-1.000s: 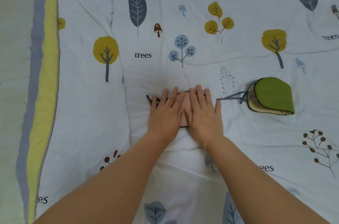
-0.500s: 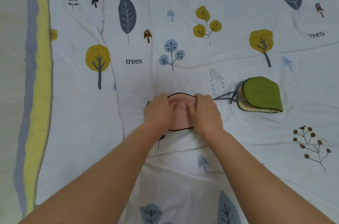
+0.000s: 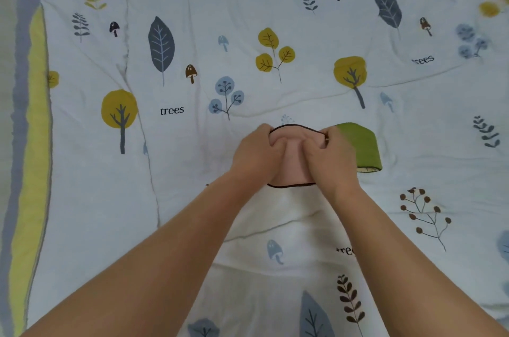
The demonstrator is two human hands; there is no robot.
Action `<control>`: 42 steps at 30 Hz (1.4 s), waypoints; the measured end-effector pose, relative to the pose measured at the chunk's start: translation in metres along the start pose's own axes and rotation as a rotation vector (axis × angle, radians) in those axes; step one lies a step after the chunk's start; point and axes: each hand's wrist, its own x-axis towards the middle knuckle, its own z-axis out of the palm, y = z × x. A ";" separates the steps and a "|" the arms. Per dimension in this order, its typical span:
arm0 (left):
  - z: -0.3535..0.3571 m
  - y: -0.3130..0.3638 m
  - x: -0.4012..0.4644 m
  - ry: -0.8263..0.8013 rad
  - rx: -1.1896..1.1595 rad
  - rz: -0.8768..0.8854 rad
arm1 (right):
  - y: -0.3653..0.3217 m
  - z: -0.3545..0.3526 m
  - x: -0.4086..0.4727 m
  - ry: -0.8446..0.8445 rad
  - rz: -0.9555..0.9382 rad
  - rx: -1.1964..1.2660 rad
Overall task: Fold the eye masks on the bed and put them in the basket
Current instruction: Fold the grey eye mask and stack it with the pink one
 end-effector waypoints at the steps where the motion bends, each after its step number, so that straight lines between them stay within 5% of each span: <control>1: 0.005 0.009 0.002 -0.006 -0.005 0.019 | 0.002 -0.009 0.004 0.037 -0.001 0.004; 13: 0.071 0.069 0.032 -0.120 0.029 0.064 | 0.049 -0.071 0.051 0.171 0.065 -0.105; 22: 0.102 0.054 0.043 -0.034 0.239 -0.022 | 0.077 -0.062 0.066 0.073 0.066 -0.251; 42: 0.068 0.058 0.005 -0.159 0.127 -0.145 | 0.039 -0.073 0.032 -0.182 0.173 -0.172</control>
